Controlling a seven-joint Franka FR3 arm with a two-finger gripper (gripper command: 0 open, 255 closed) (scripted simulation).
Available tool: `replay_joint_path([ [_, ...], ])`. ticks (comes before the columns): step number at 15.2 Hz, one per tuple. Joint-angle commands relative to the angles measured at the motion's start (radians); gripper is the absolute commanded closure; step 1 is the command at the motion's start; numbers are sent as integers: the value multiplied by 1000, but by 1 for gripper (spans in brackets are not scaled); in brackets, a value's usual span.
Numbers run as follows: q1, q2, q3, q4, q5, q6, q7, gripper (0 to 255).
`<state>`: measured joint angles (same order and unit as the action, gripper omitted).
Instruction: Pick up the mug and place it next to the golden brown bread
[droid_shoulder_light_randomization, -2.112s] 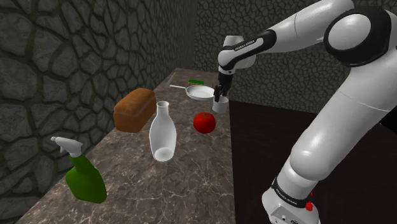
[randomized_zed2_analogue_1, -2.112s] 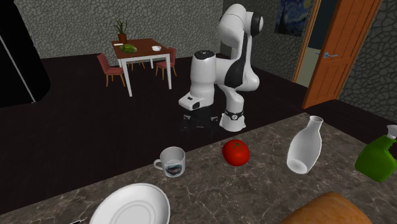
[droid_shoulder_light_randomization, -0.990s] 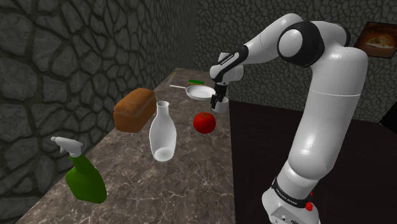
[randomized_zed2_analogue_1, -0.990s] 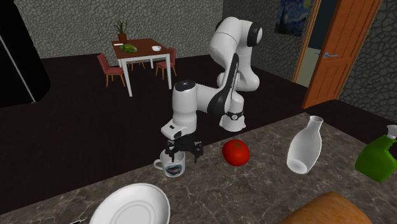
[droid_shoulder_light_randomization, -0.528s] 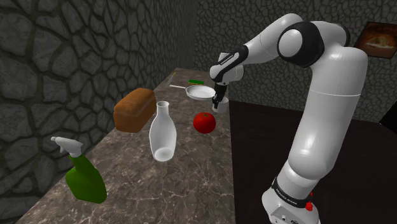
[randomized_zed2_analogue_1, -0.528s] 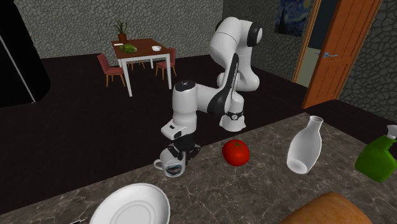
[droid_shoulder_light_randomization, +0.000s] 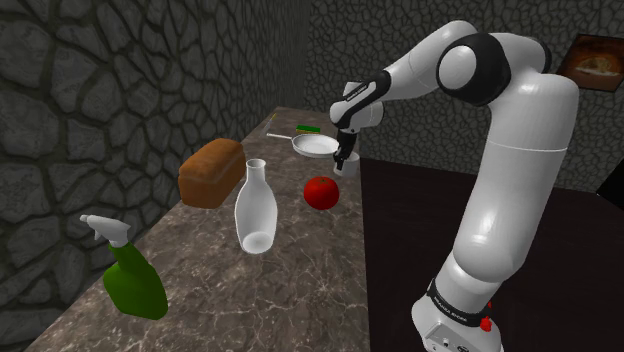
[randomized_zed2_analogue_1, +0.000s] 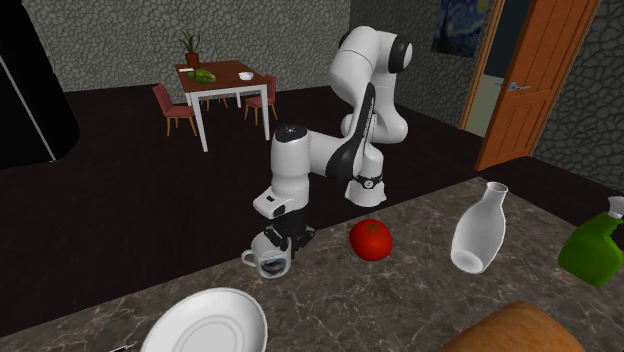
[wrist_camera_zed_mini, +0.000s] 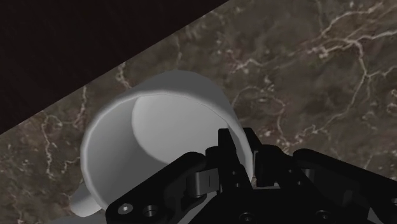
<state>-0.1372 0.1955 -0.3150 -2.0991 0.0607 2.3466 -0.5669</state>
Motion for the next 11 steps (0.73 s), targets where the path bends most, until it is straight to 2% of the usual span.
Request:
replay_joint_path([
  [1, 1, -12, -2, 6, -6, -18, 4, 255],
  [11, 8, -82, -8, 64, -37, -141, 23, 255],
])
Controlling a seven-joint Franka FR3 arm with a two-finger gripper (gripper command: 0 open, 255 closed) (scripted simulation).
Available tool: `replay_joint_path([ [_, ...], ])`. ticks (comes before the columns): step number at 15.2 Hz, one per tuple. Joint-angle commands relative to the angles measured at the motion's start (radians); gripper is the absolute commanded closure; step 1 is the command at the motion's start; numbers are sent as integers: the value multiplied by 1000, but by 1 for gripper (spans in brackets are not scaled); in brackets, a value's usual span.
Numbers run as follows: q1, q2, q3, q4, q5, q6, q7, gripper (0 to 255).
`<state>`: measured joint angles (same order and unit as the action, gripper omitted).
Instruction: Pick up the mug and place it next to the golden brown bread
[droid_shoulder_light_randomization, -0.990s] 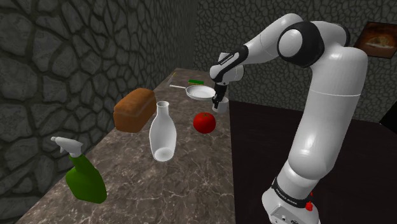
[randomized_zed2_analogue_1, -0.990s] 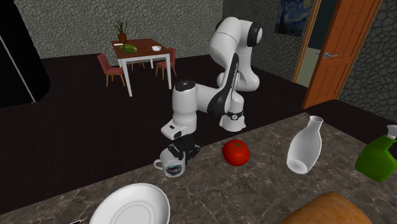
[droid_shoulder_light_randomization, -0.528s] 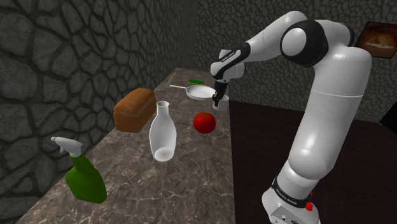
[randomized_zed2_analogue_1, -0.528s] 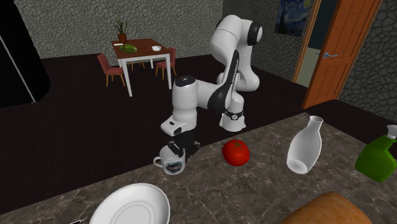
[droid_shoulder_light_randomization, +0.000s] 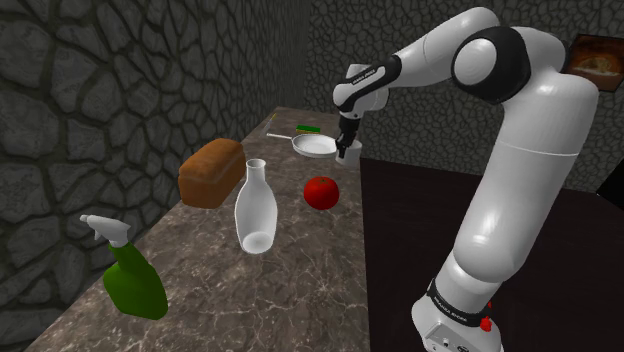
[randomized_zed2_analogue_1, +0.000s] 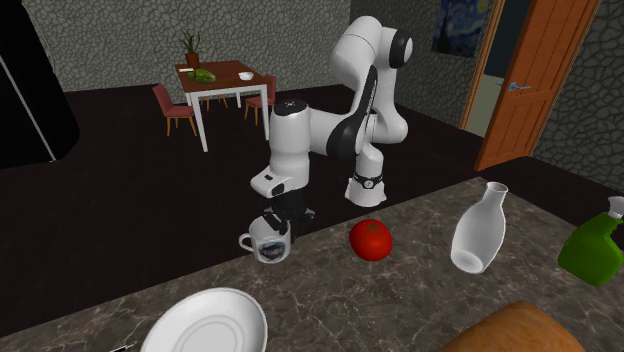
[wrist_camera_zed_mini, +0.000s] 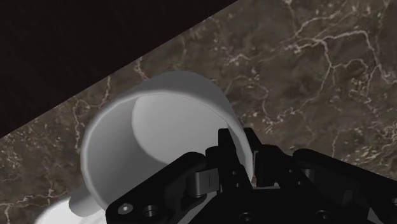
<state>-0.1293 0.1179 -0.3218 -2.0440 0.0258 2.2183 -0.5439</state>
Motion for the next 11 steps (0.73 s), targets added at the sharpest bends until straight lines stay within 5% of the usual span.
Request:
replay_joint_path([
  [1, 0, -10, -1, 16, -4, -25, 2, 255],
  [11, 4, -58, -2, 97, -23, -152, 13, 255],
])
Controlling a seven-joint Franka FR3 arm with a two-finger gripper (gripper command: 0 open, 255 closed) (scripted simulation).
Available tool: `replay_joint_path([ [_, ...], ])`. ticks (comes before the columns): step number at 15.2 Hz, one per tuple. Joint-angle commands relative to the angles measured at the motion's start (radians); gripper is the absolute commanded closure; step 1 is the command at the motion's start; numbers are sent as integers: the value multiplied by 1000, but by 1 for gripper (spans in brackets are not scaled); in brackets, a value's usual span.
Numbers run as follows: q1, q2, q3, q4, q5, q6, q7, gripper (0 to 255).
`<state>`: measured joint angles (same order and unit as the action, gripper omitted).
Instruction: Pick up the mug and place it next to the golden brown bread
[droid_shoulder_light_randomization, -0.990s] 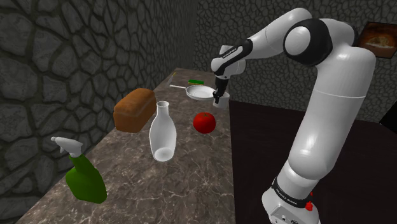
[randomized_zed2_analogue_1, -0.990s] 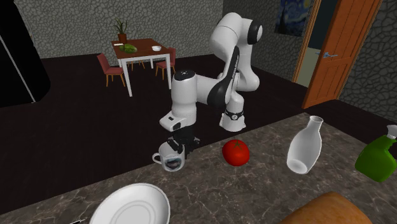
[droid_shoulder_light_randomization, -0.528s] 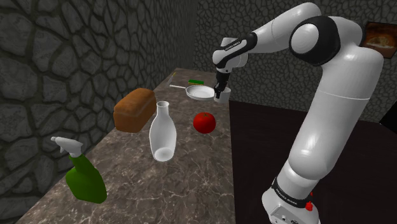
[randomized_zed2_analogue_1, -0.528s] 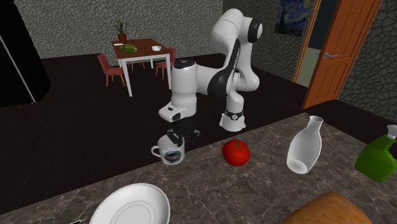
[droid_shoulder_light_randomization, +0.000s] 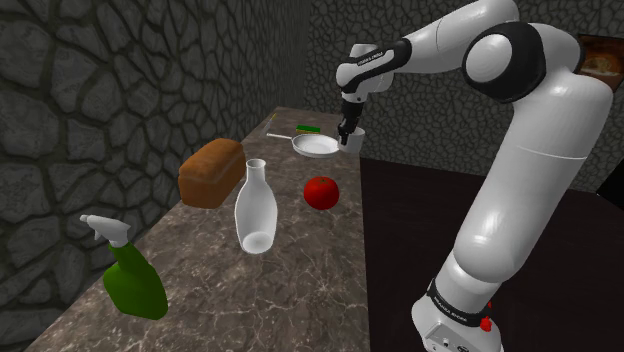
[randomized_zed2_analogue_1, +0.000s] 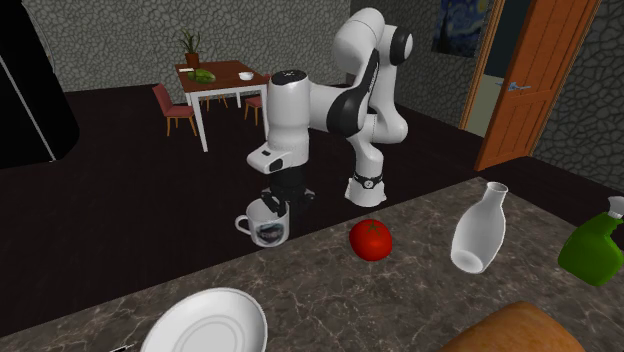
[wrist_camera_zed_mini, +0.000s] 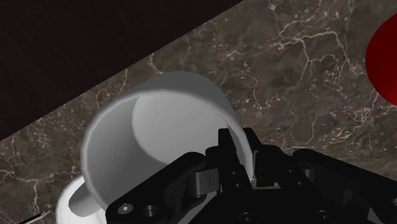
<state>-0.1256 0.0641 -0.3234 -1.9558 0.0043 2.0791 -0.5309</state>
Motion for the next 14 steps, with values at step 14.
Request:
replay_joint_path([
  [14, 2, -35, 0, 162, -12, -196, 6, 255],
])
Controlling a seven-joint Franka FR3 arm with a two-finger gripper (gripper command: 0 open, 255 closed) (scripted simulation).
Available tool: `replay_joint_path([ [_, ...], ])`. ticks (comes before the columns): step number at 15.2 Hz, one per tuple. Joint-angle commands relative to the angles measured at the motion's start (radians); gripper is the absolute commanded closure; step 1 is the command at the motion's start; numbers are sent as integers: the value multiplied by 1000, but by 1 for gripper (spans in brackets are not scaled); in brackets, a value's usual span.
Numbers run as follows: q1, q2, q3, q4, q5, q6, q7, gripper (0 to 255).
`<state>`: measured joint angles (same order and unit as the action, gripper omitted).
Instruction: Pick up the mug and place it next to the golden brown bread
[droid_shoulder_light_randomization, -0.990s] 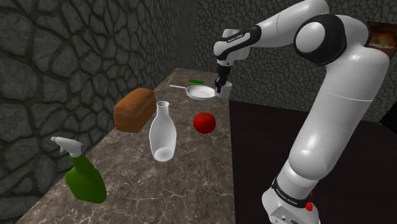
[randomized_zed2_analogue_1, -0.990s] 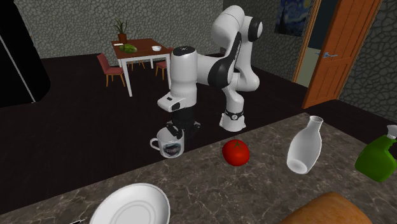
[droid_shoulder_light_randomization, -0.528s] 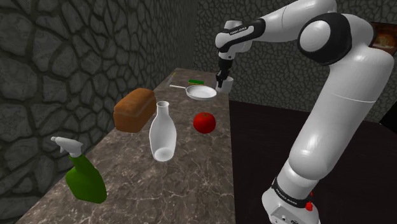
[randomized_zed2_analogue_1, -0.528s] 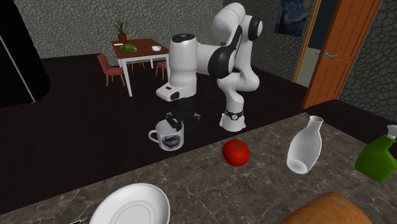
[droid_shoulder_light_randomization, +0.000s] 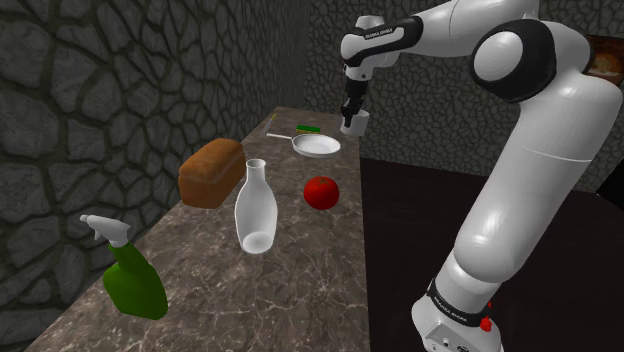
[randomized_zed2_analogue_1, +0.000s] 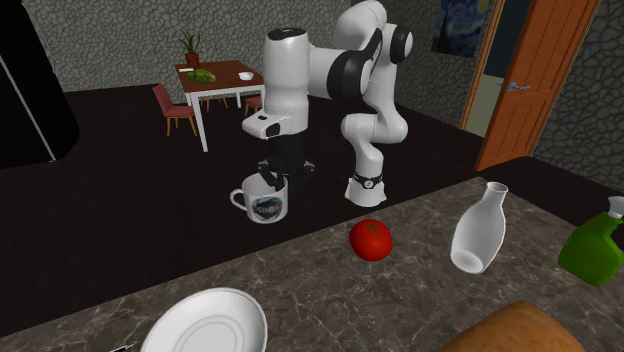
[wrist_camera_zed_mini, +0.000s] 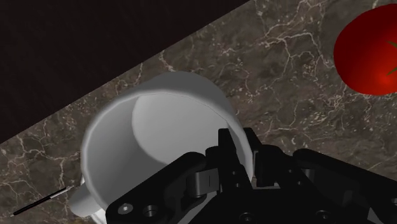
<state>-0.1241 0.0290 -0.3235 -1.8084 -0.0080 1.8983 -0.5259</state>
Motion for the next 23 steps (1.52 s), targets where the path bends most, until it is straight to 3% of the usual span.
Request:
replay_joint_path([
  [1, 0, -1, 0, 28, 0, -29, 1, 255],
  [6, 0, 0, 0, 95, 0, -95, 0, 255],
  [15, 105, 35, 97, 140, -7, -110, 203, 255],
  [23, 194, 133, 172, 269, -6, -147, 368, 255],
])
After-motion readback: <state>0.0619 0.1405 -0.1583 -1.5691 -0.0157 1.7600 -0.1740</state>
